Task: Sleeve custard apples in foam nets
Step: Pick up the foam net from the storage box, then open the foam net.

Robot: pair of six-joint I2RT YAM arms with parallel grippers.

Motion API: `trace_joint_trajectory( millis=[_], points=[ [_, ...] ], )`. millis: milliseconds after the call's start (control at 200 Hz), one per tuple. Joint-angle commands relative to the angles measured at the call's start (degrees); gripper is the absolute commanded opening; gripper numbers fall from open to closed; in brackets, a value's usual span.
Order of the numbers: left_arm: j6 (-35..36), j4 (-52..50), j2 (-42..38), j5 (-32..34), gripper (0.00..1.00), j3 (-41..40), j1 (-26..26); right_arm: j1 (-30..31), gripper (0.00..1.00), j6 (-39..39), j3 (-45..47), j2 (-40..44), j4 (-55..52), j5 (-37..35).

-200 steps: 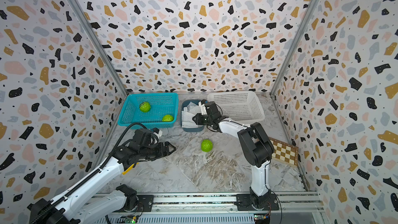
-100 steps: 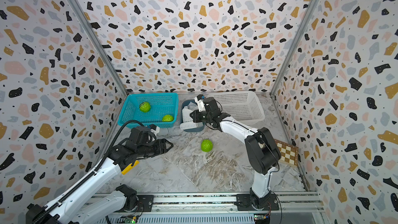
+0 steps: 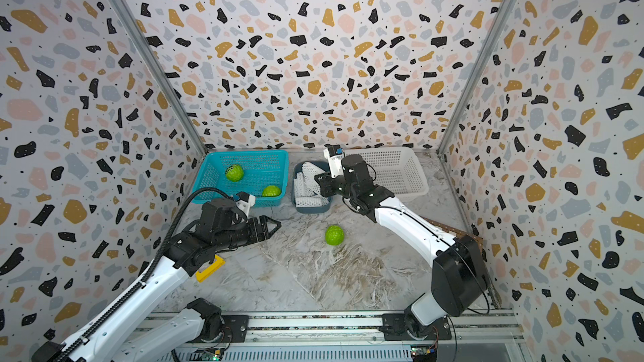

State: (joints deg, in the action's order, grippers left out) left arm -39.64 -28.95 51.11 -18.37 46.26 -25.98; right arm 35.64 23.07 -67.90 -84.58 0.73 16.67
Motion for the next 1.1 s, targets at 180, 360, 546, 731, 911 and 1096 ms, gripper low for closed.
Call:
trace_joint_trajectory(
  millis=[180,360,546,731,911,1096],
  points=[
    [0.20,13.94,0.39,-11.34,0.82,1.08,0.31,1.58,0.11,0.30,12.29,16.31,-3.08,10.42],
    [-3.07,24.45,2.03,-16.77,0.84,-1.80,0.02,1.62,0.12,2.33,18.69,23.68,-2.60,18.41],
    [-4.31,29.29,3.36,-17.53,0.86,-3.00,-3.00,1.64,0.12,3.59,20.65,27.37,-2.68,21.02],
    [-4.48,31.53,4.63,-17.20,0.88,-3.55,-5.74,1.66,0.12,5.87,21.69,27.65,0.09,23.64],
    [-4.62,33.60,4.60,-18.45,0.87,-4.07,-6.45,1.59,0.12,7.66,23.34,26.65,2.93,25.49],
    [-4.83,34.50,4.19,-20.03,0.78,-5.17,-6.80,0.94,0.12,9.07,23.42,27.01,4.58,24.93]
  ],
)
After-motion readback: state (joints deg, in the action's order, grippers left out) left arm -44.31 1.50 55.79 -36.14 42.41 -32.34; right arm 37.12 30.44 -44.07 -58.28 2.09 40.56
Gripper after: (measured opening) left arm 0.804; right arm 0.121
